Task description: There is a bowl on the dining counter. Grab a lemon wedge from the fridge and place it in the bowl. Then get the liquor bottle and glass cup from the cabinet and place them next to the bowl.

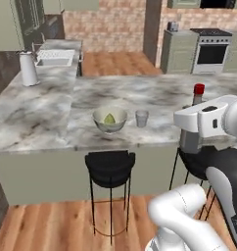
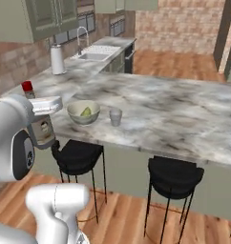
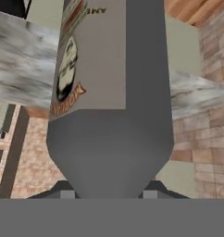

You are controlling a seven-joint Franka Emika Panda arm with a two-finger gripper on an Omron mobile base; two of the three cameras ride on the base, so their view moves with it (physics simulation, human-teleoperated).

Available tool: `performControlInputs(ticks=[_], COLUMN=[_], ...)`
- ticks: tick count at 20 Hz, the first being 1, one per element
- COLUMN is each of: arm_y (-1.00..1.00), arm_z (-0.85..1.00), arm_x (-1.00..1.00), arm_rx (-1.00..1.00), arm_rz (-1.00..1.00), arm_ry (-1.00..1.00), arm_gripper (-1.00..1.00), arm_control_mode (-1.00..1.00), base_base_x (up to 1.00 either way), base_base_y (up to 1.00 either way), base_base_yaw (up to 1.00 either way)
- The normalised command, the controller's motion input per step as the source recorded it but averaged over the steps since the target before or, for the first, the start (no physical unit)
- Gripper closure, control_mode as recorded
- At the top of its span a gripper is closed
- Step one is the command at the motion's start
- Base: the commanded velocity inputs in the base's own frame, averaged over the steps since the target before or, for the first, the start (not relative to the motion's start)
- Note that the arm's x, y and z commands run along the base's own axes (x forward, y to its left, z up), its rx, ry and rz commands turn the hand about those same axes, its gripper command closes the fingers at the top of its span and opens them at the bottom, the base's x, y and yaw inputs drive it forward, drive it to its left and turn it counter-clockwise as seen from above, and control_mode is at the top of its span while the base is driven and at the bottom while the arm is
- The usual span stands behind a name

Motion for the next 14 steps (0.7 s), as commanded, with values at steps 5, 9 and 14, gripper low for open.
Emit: performControlInputs(ticks=[5, 9, 14], arm_y=[0.0, 0.0, 0.0], arm_z=[0.0, 0.0, 0.0], arm_x=[0.0, 0.0, 0.0], arm_rx=[0.0, 0.0, 0.0], arm_rz=[0.0, 0.0, 0.0], arm_ry=[0.0, 0.0, 0.0], arm_gripper=[1.0, 1.0, 1.0], arm_control_mode=[1.0, 1.0, 1.0], base_base_x=[0.51, 0.46, 0.41], base_base_y=[0.94, 0.72, 0.21], base_base_yaw=[-0.43, -0.38, -0.24])
